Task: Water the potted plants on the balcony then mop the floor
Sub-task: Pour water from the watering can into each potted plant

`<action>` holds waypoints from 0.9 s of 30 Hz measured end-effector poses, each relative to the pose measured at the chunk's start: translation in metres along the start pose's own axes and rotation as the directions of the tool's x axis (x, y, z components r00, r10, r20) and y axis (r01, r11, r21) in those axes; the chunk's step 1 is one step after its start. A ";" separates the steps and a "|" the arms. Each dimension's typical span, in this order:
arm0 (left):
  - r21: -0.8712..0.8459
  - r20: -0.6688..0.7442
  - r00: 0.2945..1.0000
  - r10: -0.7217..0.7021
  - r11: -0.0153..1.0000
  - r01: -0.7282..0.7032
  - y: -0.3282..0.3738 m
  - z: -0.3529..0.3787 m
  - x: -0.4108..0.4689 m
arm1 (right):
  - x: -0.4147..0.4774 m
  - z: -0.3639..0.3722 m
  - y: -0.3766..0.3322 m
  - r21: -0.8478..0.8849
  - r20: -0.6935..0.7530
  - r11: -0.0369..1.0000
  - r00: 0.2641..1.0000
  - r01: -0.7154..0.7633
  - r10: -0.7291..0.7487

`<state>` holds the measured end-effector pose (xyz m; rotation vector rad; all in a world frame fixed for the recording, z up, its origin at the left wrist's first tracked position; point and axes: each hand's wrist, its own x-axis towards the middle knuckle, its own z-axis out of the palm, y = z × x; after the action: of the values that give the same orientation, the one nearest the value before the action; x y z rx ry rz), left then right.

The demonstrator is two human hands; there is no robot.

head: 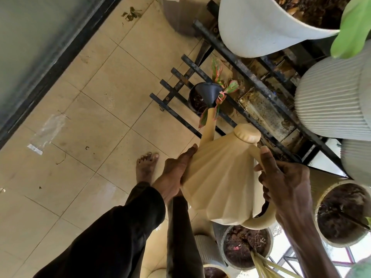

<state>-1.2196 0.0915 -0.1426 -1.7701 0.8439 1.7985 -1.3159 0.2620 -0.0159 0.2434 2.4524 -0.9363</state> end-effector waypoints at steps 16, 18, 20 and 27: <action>0.037 0.021 1.000 -0.008 0.999 0.007 -0.006 -0.007 0.007 | -0.016 0.007 0.004 -0.025 -0.107 0.998 0.993 -0.049 0.046; 0.015 0.030 0.999 0.014 1.000 -0.015 -0.009 -0.008 0.009 | -0.020 0.009 0.010 -0.003 -0.130 0.998 0.990 -0.062 0.061; -0.003 0.030 0.999 0.031 1.000 -0.031 -0.010 -0.009 0.010 | -0.022 0.011 0.015 0.028 -0.158 0.996 0.984 -0.079 0.083; 0.015 0.055 0.995 0.084 0.996 -0.085 -0.011 -0.011 0.011 | -0.027 0.017 0.041 0.064 -0.241 0.997 0.969 -0.032 0.047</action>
<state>-1.2042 0.0905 -0.1547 -1.6904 0.9229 1.8781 -1.2720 0.2814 -0.0366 0.4500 2.6313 -1.0157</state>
